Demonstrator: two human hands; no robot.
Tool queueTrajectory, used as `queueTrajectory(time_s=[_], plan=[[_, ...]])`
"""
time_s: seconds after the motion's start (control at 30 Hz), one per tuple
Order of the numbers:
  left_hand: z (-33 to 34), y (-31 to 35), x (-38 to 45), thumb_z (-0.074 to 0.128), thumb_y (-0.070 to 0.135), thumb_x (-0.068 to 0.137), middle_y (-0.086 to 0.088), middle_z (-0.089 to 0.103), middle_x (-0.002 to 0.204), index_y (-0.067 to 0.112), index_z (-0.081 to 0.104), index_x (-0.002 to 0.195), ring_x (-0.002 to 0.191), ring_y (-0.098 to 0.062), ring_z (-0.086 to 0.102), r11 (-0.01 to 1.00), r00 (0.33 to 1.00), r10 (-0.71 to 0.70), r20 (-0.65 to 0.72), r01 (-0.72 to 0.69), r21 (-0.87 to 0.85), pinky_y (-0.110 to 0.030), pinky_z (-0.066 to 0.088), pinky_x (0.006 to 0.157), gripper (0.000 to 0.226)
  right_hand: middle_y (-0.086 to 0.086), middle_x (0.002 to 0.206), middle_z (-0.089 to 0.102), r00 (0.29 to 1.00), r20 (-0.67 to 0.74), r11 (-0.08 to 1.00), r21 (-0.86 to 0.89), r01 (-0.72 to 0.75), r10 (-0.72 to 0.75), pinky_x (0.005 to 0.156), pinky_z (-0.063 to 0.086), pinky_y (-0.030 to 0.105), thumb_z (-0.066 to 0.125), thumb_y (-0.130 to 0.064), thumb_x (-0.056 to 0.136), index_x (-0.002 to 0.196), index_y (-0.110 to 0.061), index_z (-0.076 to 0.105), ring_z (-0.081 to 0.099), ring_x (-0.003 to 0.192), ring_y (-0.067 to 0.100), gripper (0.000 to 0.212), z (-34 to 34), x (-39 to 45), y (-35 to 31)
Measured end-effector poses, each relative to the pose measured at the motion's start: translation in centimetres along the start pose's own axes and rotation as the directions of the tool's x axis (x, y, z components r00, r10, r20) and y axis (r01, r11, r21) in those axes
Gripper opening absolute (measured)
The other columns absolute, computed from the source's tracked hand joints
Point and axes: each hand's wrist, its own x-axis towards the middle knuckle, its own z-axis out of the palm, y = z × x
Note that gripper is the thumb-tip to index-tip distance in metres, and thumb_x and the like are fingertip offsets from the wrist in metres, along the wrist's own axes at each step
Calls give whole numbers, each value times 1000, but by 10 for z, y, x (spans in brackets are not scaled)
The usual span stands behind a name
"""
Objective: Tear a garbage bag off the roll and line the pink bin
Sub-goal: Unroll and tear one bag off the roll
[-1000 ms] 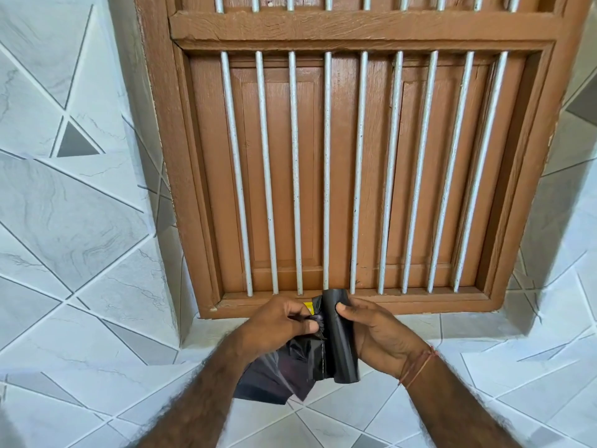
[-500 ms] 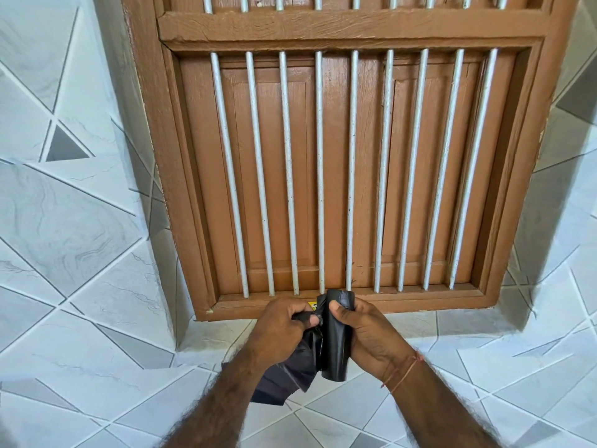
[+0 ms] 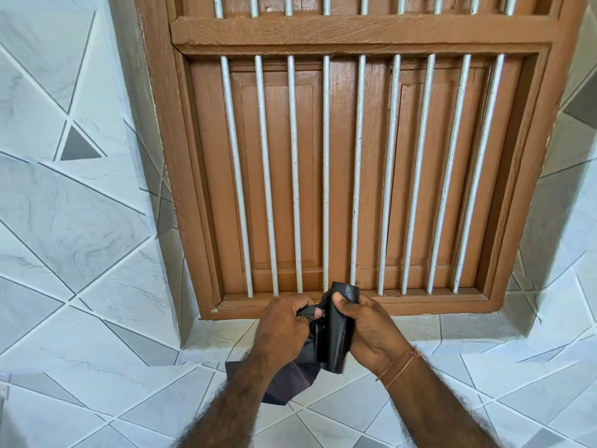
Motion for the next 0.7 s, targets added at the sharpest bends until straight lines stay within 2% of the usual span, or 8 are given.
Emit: queueTrajectory(time_s=[0.13,0.27,0.47,0.57,0.7], plan=[[0,-2,0,65,21,87,-5,68,72,20,68,74,75,-25,62,999,1000,-22,-9,22,-30,-44,54,70,13,19,84,67,1000,29,1000,15,-8,8,62,57,35,60,-3,87,104,4,63,67,71,28,19,2,-1,-2],[-3,-4,-1,64,20,87,-5,69,72,22,69,74,75,-25,62,998,999,-32,3,32,-56,-43,54,70,14,17,85,69,1000,11,1000,-3,5,-5,67,56,36,63,-5,85,104,2,65,67,75,28,21,2,1,-1],[-6,-4,-2,66,19,87,0,68,71,25,69,70,73,-20,62,996,999,-47,15,48,-77,-37,53,67,18,16,80,70,1000,2,1000,-8,-3,3,63,56,35,63,-3,84,97,0,66,68,71,27,13,5,0,-2],[-8,-8,-2,66,19,87,-2,68,72,24,69,71,75,-22,62,995,999,-44,17,45,-87,-40,54,68,17,15,78,70,999,-10,999,-7,32,-32,63,55,34,63,-2,85,93,-2,67,67,70,26,9,5,1,-1],[-7,-1,-5,66,17,87,1,68,71,22,70,71,75,-20,63,996,998,-45,36,48,-72,-38,53,69,17,16,80,67,998,-48,999,-34,-31,29,63,54,35,62,-2,86,98,-2,64,64,70,27,12,7,2,-1]])
